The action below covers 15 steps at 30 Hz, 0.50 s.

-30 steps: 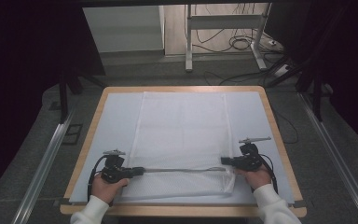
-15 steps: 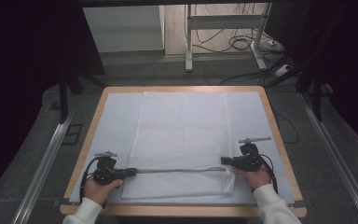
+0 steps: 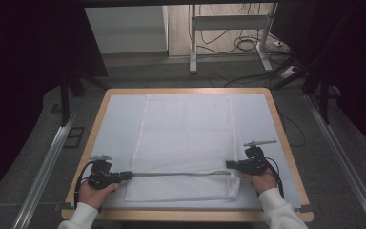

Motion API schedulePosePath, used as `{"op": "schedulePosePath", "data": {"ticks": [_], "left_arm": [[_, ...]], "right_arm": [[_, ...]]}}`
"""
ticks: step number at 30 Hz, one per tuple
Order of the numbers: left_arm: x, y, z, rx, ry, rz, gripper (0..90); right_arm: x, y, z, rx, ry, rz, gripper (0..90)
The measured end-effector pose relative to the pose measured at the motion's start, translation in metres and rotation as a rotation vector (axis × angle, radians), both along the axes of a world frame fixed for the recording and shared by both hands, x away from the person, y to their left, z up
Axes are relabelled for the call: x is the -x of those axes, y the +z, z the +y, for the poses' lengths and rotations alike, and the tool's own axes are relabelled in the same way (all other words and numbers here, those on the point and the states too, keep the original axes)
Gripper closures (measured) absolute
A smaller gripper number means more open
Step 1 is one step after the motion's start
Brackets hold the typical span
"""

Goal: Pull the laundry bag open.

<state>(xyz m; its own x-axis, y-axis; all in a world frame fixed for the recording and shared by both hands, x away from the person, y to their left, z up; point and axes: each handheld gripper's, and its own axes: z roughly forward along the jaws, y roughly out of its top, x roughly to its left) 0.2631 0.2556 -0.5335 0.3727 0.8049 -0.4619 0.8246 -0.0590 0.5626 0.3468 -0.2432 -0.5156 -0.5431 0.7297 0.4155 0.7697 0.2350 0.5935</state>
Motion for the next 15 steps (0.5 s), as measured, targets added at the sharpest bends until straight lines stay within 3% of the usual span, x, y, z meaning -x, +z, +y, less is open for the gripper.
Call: {"op": "schedulePosePath", "data": {"ticks": [3,5,9,15], "left_arm": [[0.0017,-0.0018,0.0059,-0.006,0.011,0.005,86.5],[0.0029,-0.0024,0.0072,-0.038,0.015,0.001,86.5],[0.005,-0.0016,0.0059,-0.062,0.01,-0.007,86.5],[0.0053,-0.0007,0.0022,-0.066,0.01,-0.015,86.5]], "right_arm": [[-0.0001,-0.0004,0.0005,0.0,0.0,0.0,88.7],[-0.0001,-0.0006,0.0009,0.0,0.0,-0.001,88.7],[-0.0002,-0.0004,0.001,-0.003,0.001,-0.001,88.7],[-0.0001,-0.001,0.002,0.008,-0.003,-0.003,88.5]]}}
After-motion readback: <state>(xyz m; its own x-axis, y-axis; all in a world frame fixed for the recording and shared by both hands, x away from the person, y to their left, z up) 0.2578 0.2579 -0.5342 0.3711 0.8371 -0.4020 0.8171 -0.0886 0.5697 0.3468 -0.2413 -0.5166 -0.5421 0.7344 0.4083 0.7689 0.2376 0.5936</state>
